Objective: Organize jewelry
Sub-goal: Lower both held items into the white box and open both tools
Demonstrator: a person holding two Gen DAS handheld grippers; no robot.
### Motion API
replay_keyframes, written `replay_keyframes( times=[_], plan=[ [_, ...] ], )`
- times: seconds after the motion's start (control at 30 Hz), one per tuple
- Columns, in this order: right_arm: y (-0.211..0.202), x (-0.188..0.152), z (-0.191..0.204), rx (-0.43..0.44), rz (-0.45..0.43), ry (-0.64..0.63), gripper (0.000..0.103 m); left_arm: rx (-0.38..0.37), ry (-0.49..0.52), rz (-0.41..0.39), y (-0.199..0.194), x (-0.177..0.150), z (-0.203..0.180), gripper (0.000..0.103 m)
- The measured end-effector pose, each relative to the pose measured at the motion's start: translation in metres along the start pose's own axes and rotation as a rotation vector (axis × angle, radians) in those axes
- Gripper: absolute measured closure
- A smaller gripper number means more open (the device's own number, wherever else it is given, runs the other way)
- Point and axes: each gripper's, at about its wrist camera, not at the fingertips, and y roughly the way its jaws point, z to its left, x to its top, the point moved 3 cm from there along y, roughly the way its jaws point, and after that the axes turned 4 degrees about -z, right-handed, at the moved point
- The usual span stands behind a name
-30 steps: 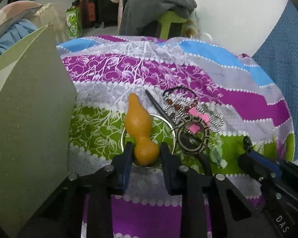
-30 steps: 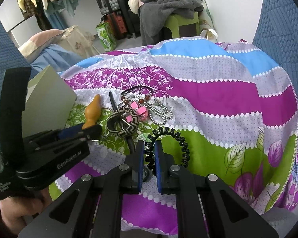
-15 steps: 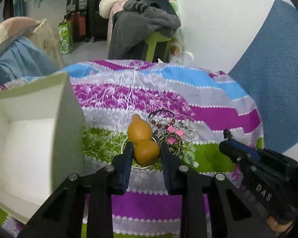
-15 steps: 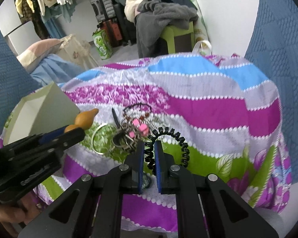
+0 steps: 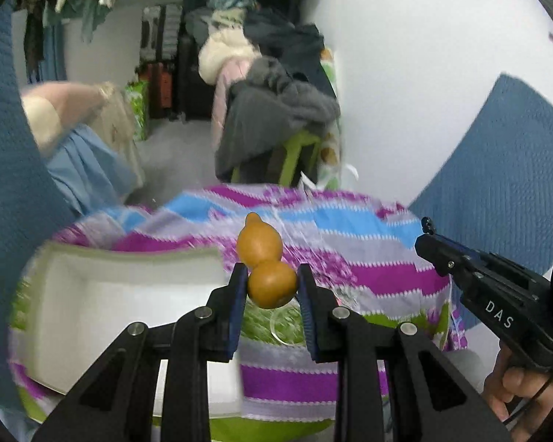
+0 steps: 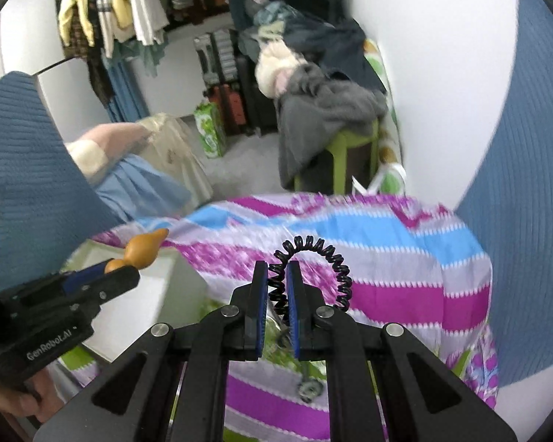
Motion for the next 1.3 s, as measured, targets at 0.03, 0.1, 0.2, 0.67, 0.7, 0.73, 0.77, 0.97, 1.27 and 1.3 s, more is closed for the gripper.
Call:
replay_keyframes(
  times=[0.03, 0.1, 0.2, 0.67, 0.7, 0.73, 0.77, 0.97, 1.27, 1.3],
  plan=[
    [-0.003, 0.007, 0.009, 0.008, -0.011, -0.007, 0.096, 0.006, 0.0, -0.015, -0.008, 0.006, 0.005, 0.076],
    [-0.006, 0.016, 0.023, 0.02, -0.026, -0.019, 0.096, 0.017, 0.002, -0.041, -0.024, 0.017, 0.017, 0.076],
    [-0.006, 0.024, 0.048, 0.04, -0.038, -0.037, 0.096, 0.035, -0.008, -0.066, -0.041, 0.028, 0.038, 0.076],
    [0.071, -0.045, 0.152, 0.153, 0.157, -0.112, 0.095, 0.081, -0.078, 0.076, -0.025, -0.037, 0.141, 0.076],
    [0.078, -0.053, 0.157, 0.156, 0.177, -0.125, 0.095, 0.084, -0.085, 0.099, -0.02, -0.046, 0.148, 0.076],
    [0.081, -0.059, 0.161, 0.157, 0.19, -0.132, 0.095, 0.085, -0.092, 0.113, -0.016, -0.051, 0.153, 0.076],
    [0.087, -0.067, 0.164, 0.156, 0.209, -0.14, 0.095, 0.086, -0.105, 0.131, -0.011, -0.058, 0.16, 0.076],
    [0.114, -0.097, 0.172, 0.149, 0.288, -0.154, 0.095, 0.091, -0.133, 0.203, 0.01, -0.084, 0.184, 0.076],
    [0.12, -0.105, 0.172, 0.185, 0.34, -0.135, 0.095, 0.066, -0.136, 0.221, 0.02, -0.09, 0.186, 0.076],
    [0.118, -0.104, 0.171, 0.188, 0.34, -0.132, 0.094, 0.06, -0.136, 0.213, 0.018, -0.088, 0.183, 0.075]
  ],
)
